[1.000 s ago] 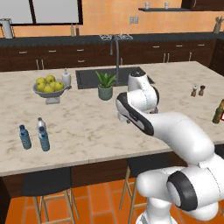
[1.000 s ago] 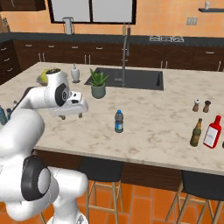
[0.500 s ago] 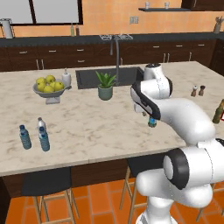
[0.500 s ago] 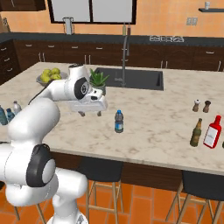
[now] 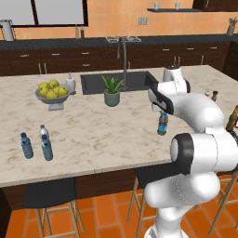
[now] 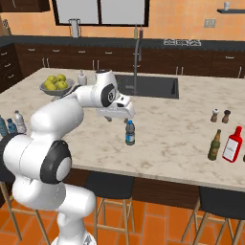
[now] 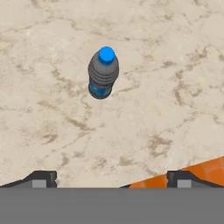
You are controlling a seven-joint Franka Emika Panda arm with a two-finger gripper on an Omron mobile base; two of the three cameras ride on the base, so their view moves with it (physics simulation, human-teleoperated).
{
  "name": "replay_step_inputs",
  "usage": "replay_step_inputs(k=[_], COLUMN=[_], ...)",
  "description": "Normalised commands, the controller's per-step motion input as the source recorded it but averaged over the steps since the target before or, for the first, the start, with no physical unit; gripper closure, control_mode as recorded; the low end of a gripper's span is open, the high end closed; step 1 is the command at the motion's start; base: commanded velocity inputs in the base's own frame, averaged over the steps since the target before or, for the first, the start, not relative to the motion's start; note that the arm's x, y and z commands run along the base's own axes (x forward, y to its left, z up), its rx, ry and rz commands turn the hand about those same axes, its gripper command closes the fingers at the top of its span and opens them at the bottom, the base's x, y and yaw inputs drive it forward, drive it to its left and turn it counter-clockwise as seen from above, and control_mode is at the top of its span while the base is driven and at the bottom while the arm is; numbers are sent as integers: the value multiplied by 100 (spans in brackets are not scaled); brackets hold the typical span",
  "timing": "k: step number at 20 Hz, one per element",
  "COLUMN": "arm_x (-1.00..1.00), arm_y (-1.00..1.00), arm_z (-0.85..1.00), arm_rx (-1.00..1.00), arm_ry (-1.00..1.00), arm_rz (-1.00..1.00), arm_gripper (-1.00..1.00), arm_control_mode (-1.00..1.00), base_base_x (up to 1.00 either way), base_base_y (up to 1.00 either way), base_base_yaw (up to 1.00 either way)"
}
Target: Move the plastic bottles in the middle to the plastics group, and the glass bottles in the middle to the glass group.
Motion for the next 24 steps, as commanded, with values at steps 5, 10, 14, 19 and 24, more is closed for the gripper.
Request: replay_step_inputs(k=[5, 10, 14, 19, 24], arm_x=[69, 50, 31, 28, 23], arm_y=[-30, -2, 0, -2, -7], arm_z=[-15, -43, -40, -30, -32], arm_rx=[2, 12, 8, 0, 0], arm_ry=[-1, -7, -5, -4, -1], arm_rz=[-5, -1, -1, 0, 0], arm_gripper=[-100, -100, -100, -100, -100], arm_control_mode=[-100, -100, -100, -100, -100], base_base_x=[0, 0, 0, 0, 0], base_base_y=[0, 0, 0, 0, 0], base_base_yaw=[0, 0, 0, 0, 0])
